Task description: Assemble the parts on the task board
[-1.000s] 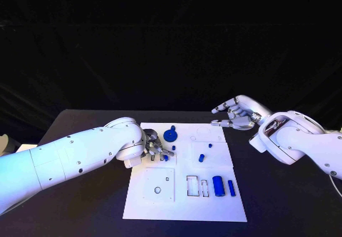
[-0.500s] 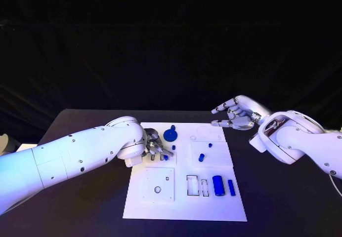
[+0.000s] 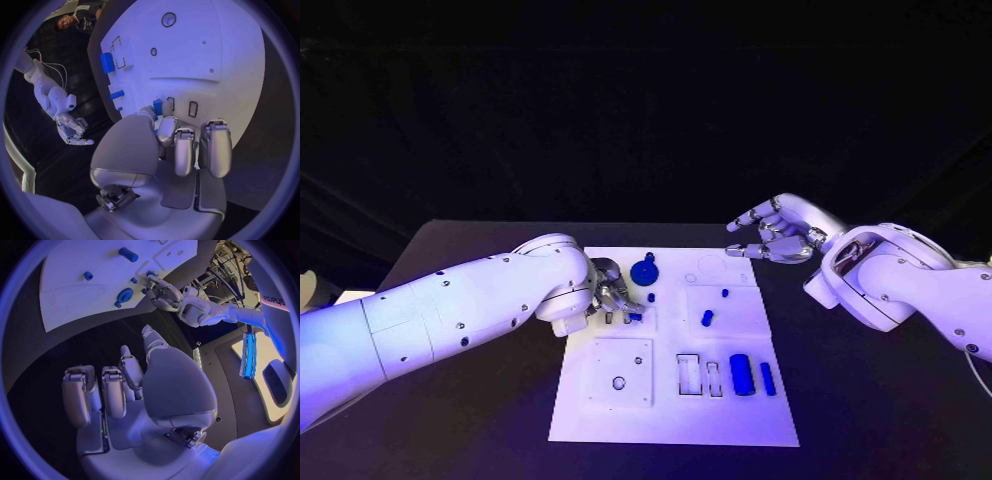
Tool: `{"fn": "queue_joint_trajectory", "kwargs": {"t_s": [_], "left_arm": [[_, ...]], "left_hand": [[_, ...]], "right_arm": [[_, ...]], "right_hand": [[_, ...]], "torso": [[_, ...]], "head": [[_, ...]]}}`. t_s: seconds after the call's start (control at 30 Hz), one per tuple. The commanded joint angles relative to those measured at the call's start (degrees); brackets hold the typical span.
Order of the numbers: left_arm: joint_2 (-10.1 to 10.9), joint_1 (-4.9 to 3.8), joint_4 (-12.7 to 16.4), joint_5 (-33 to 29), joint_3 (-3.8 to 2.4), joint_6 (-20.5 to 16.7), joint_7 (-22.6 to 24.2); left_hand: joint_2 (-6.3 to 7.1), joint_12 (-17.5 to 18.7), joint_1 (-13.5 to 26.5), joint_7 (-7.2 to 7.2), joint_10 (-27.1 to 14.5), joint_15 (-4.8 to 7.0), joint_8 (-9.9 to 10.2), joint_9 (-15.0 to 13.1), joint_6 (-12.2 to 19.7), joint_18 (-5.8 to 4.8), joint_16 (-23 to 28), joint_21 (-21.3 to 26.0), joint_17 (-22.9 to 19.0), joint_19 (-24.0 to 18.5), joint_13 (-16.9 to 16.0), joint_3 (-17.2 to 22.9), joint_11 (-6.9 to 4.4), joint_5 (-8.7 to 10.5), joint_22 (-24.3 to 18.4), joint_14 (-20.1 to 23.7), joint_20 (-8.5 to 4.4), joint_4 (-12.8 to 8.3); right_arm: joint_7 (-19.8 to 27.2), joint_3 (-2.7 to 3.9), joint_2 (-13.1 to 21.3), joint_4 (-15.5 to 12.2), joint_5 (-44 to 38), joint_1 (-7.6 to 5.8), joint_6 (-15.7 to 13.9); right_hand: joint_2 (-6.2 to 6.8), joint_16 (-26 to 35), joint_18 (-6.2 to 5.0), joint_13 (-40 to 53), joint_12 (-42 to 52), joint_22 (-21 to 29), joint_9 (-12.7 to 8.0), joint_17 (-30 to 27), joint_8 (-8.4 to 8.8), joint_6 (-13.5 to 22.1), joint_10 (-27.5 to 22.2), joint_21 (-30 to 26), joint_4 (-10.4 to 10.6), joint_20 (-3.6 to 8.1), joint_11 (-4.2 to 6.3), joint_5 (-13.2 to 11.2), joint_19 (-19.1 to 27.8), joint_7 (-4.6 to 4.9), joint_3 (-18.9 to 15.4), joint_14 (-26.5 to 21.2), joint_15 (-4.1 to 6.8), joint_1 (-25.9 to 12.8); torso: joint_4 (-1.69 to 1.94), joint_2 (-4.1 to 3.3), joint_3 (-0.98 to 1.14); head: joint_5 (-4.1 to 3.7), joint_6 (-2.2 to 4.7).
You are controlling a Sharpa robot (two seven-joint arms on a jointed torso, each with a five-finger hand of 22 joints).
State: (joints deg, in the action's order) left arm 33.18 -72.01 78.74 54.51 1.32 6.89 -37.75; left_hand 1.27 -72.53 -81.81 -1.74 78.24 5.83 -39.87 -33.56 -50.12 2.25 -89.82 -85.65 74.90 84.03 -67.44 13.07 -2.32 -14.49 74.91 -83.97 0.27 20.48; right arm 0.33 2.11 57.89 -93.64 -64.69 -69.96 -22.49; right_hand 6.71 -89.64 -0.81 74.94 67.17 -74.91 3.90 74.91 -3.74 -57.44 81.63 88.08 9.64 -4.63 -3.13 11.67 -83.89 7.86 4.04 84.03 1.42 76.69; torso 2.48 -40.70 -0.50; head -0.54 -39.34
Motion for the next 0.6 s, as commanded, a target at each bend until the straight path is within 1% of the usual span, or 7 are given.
{"fn": "queue_joint_trajectory", "kwargs": {"t_s": [0.03, 0.13, 0.2, 0.23, 0.27, 0.4, 0.6], "left_arm": [[0.2, 0.1, 0.4, 0.2, 0.07, -0.2, -0.1], [0.5, 0.11, 0.7, 0.2, 0.07, -0.7, 0.0], [0.8, 0.11, 0.9, 0.2, 0.07, -1.2, 0.1], [0.9, 0.11, 1.1, 0.2, 0.07, -1.6, 0.2], [1.1, 0.11, 1.3, 0.2, 0.07, -1.9, 0.3], [1.7, 0.11, 2.0, 0.2, 0.07, -3.2, 0.5], [2.5, 0.11, 3.0, 0.7, 0.06, -4.1, 0.6]], "left_hand": [[4.09, -0.3, 2.2, -0.01, 0.2, 0.17, -1.0, -0.9, 0.1, -0.74, -0.2, -0.1, 15.1, 3.7, -0.6, 14.0, 0.17, -0.36, 8.4, -6.0, 0.23, -6.6], [5.88, -0.2, 4.2, -0.03, 0.2, -0.05, -1.5, -1.8, 0.2, -0.73, -0.2, -0.1, 15.1, 3.7, -0.5, 19.2, 0.05, -0.46, 8.5, -6.0, 0.24, -7.8], [6.47, -0.2, 5.2, 0.0, 0.3, -0.12, -1.7, -2.1, 0.3, -0.73, -0.2, -0.1, 15.1, 3.8, -0.5, 21.0, 0.01, -0.5, 8.5, -6.0, 0.22, -8.5], [7.26, -0.2, 7.3, -0.12, 0.5, 0.02, -2.1, -2.7, 0.3, -0.75, -0.2, -0.1, 15.1, 3.8, -0.5, 23.7, 0.12, -0.36, 8.5, -6.0, 0.35, -9.6], [7.42, -0.3, 7.8, -0.04, 0.5, -0.12, -2.2, -2.9, 0.3, -0.73, -0.2, -0.1, 15.1, 3.8, -0.5, 24.6, 0.07, -0.36, 8.6, -6.0, 0.23, -10.1], [7.55, -0.4, 8.1, -0.05, 0.6, -0.11, -2.3, -3.1, 0.3, -0.78, -0.2, -0.2, 15.1, 3.8, -0.7, 25.3, -0.05, -0.37, 8.8, -6.0, 0.23, -10.7], [7.82, -0.6, 8.6, -0.01, 0.8, -0.07, -2.4, -3.3, 0.2, -0.86, -0.2, -0.5, 15.1, 4.0, -0.9, 26.0, -0.1, -0.35, 9.2, -6.0, 0.21, -11.4]], "right_arm": [[-0.1, -0.03, -0.1, 0.0, -0.7, 0.06, 1.0], [-0.1, -0.05, -0.2, 0.1, -0.7, 0.08, 1.0], [-0.1, -0.06, -0.2, 0.1, -0.7, 0.09, 1.0], [-0.1, -0.07, -0.2, 0.1, -0.7, 0.09, 1.1], [-0.1, -0.08, -0.2, 0.1, -0.7, 0.09, 1.1], [-0.1, -0.1, -0.2, 0.2, -0.7, 0.11, 1.1], [0.0, -0.13, -0.4, 0.4, -0.7, 0.13, 1.2]], "right_hand": [[-0.23, -0.1, -0.21, 2.5, -0.3, -10.9, 0.1, 14.6, -0.32, -0.5, -0.1, -0.3, 0.1, -0.26, 0.28, 0.4, -3.9, 0.0, -0.4, 5.9, -0.22, 0.1], [-0.27, -0.1, -0.23, 2.4, -0.5, -10.8, 0.0, 14.6, -0.29, -0.5, -0.2, -0.4, 0.1, -0.24, 0.29, 0.7, -3.8, -0.02, -0.5, 5.8, -0.2, 0.2], [-0.28, -0.1, -0.24, 2.4, -0.5, -10.8, 0.0, 14.6, -0.28, -0.5, -0.2, -0.4, 0.1, -0.24, 0.29, 0.9, -3.8, -0.02, -0.5, 5.8, -0.2, 0.2], [-0.28, -0.1, -0.24, 2.4, -0.5, -10.8, 0.0, 14.6, -0.28, -0.5, -0.2, -0.4, 0.1, -0.24, 0.29, 0.9, -3.8, -0.02, -0.5, 5.8, -0.2, 0.2], [-0.28, -0.1, -0.24, 2.4, -0.5, -10.8, 0.0, 14.6, -0.28, -0.5, -0.2, -0.4, 0.1, -0.24, 0.29, 0.9, -3.8, -0.02, -0.5, 5.8, -0.2, 0.2], [-0.29, -0.1, -0.23, 2.4, -0.4, -10.8, 0.0, 14.6, -0.27, -0.5, -0.2, -0.3, 0.1, -0.23, 0.29, 1.0, -3.8, -0.02, -0.5, 5.8, -0.2, 0.2], [-0.29, 0.0, -0.24, 2.4, -0.5, -10.7, 0.0, 14.5, -0.27, -0.5, -0.2, -0.4, 0.1, -0.23, 0.29, 1.0, -3.8, -0.02, -0.5, 5.8, -0.19, 0.2]], "torso": [[0.05, 0.03, 0.05], [0.05, 0.03, 0.05], [0.04, 0.04, 0.07], [0.03, 0.04, 0.07], [0.02, 0.02, 0.07], [0.12, 0.03, 0.12], [0.11, 0.05, 0.18]], "head": [[0.05, -0.01], [0.06, -0.04], [0.16, -0.07], [0.21, -0.06], [0.24, -0.03], [0.33, -0.02], [0.7, -0.05]]}}
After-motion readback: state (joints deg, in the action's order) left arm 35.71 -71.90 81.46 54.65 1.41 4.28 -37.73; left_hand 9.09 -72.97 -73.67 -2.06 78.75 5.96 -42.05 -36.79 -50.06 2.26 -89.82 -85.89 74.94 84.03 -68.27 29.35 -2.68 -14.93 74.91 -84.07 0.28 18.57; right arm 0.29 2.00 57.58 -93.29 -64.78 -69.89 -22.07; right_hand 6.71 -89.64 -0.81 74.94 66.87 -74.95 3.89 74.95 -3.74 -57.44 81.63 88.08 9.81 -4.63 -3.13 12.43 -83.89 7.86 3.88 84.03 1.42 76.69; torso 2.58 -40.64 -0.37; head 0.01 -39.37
